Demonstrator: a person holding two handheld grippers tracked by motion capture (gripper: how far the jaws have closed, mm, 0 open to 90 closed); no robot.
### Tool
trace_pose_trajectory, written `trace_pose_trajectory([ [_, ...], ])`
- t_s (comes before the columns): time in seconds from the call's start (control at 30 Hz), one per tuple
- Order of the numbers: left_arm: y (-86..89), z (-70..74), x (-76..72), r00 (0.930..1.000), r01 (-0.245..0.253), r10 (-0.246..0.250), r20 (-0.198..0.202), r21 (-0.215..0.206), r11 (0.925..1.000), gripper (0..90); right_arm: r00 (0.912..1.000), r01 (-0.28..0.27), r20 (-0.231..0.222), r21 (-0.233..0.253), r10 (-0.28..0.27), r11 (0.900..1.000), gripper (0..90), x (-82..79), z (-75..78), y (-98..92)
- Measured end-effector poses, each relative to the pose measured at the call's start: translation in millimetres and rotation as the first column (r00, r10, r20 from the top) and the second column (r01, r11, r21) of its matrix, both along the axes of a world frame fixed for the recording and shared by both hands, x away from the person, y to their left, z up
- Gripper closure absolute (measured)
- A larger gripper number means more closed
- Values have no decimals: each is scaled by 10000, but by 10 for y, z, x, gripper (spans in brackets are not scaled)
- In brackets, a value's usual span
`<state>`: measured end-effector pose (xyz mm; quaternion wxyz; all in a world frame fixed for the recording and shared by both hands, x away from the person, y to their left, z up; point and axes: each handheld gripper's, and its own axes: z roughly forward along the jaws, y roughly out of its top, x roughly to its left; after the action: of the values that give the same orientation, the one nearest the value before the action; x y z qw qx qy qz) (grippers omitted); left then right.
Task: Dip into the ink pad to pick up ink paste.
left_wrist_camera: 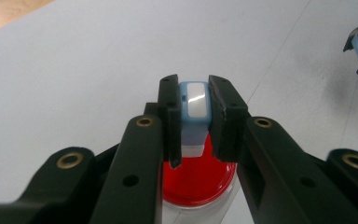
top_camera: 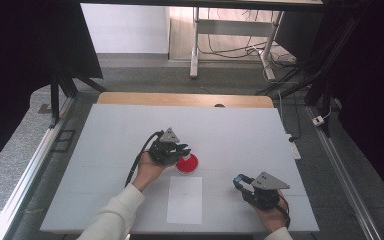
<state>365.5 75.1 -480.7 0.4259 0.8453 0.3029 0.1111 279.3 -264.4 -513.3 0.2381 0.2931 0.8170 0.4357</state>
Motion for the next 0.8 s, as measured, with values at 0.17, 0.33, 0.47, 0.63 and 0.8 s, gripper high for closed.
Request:
trace_pose_trajectory([
  [0.17,-24,-57,12,9998,121,-117,-135,315,9994,754,10000,-5,-1,-42,5,10000,650,1,-5,6],
  [0.33,-31,-130,30,9997,69,-59,-222,463,9989,754,10000,11,-11,-61,-11,10000,650,1,-5,6],
  [0.47,-48,-159,32,9997,129,-117,-223,545,9984,754,10000,22,-22,-53,-22,10000,650,3,-5,4],
  [0.63,-56,-160,20,9998,122,-111,-178,633,9979,755,10000,10,-42,-47,-10,10000,651,5,-9,5],
  [0.8,-77,-184,28,9997,113,-95,-242,757,9971,756,10000,5,-36,-71,-5,10000,650,4,-10,8],
])
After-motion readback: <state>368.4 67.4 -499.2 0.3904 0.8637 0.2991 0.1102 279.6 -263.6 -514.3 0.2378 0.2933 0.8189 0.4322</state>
